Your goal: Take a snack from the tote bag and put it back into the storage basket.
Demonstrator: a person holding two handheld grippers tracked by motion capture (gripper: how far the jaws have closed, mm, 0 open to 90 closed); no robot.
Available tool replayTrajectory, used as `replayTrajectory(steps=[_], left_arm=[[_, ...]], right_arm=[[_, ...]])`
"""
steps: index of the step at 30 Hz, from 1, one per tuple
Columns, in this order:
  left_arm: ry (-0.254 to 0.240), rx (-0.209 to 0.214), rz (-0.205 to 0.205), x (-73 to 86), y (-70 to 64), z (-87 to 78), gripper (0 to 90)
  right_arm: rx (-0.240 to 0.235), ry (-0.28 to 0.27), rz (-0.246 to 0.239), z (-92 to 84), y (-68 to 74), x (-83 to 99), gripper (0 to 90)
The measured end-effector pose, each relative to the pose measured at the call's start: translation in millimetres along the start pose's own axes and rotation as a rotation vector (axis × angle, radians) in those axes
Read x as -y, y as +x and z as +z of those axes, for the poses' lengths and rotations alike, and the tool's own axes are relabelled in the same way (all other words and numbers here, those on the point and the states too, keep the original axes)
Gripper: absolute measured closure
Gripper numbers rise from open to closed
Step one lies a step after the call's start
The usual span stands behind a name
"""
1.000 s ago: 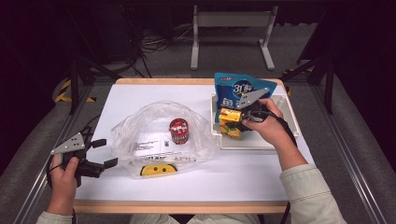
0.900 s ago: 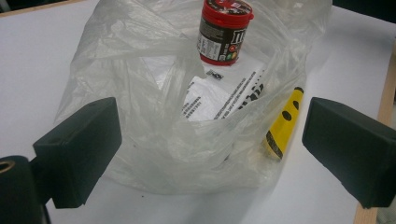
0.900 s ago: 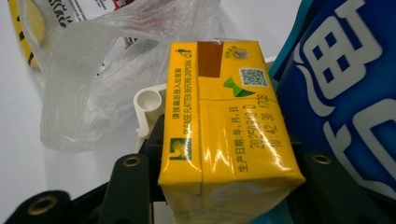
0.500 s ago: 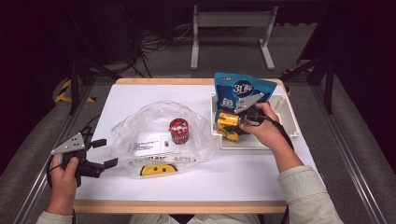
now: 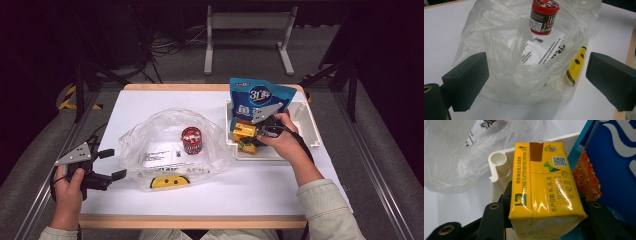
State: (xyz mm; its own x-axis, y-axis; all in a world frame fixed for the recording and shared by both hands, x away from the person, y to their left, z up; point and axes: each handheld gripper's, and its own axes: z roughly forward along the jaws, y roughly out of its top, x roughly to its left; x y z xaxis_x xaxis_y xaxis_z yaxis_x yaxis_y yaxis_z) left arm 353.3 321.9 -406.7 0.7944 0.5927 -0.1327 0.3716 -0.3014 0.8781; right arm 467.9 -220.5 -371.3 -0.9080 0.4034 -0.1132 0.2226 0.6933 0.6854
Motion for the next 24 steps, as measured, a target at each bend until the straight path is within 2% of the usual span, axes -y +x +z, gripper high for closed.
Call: replayTrajectory(steps=[5, 12, 18, 24], left_arm=[[0.0, 0.001, 0.0, -0.2, -0.2, -0.1, 5.3], [0.004, 0.004, 0.007, -0.6, 0.0, 1.7, 5.3], [0.004, 0.003, 0.004, -0.8, -0.3, 2.2, 5.3], [0.004, 0.004, 0.008, -0.8, 0.0, 2.1, 5.3]], right_arm=[[-0.005, 0.007, -0.002, -1.0, -1.3, 2.6, 54.0], [0.005, 0.048, 0.015, -5.1, -1.1, 6.2, 51.7], [0.024, 0.022, 0.025, -9.7, 1.5, 3.8, 42.2], [0.053, -0.012, 0.002, -20.1, 6.9, -6.6, 37.7]])
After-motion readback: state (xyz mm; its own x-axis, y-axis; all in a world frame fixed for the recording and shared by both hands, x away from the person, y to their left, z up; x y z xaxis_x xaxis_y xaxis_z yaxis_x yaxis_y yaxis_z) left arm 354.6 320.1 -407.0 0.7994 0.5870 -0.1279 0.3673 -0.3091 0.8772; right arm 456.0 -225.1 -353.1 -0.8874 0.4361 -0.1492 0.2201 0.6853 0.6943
